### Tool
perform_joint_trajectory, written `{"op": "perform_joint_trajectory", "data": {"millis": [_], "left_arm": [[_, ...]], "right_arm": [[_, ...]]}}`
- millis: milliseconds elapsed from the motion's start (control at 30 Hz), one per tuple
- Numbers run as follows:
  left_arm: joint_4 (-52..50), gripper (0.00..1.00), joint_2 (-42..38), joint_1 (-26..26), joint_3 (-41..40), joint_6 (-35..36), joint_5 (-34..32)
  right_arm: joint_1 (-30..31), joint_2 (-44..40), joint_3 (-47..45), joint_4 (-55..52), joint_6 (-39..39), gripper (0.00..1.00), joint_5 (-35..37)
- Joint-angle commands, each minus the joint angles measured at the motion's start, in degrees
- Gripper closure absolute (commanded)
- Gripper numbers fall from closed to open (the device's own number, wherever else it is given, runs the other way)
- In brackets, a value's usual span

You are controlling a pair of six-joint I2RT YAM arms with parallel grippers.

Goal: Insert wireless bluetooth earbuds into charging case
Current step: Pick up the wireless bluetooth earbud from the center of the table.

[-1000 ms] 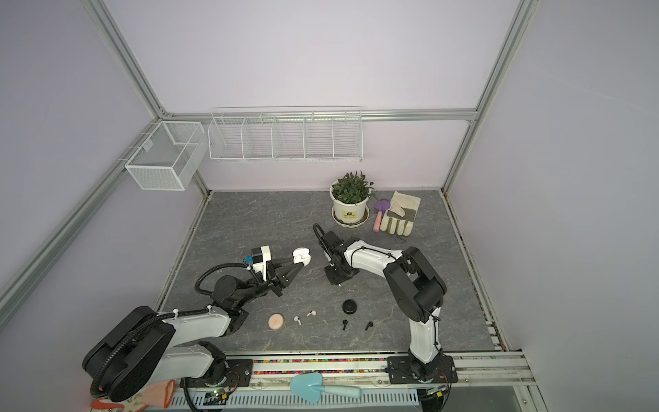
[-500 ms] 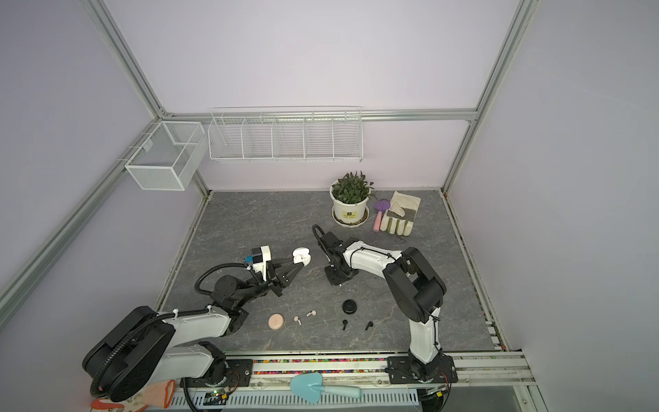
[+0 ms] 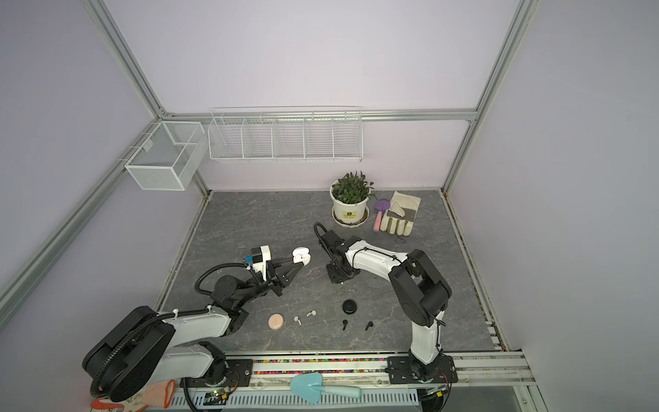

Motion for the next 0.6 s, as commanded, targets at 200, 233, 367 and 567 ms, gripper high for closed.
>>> {"op": "perform_joint_trajectory", "data": {"millis": [200,233,367,567], "left_arm": [[2.51,1.00,-0.26,-0.15,1.14,-0.93,-0.16],[2.51,1.00,-0.27,-0.15,1.35,-1.04,-0.05],[2.51,1.00,0.11,-0.15,2.61,-1.46,0.37],[2.51,1.00,1.31,-0.16,5.37,-2.38,2.25]], "right_arm": [[-0.64,-9.50,-1.10,-2.29,7.32,0.77,4.85],[-0.63,-10.45,-0.77,-2.89,7.96,0.77,5.50],[-0.18,-14.20,1.11,-5.75,10.01,0.77,7.84],[1.44,-21.18,3.79,-8.00,12.51,0.77,10.85]]}}
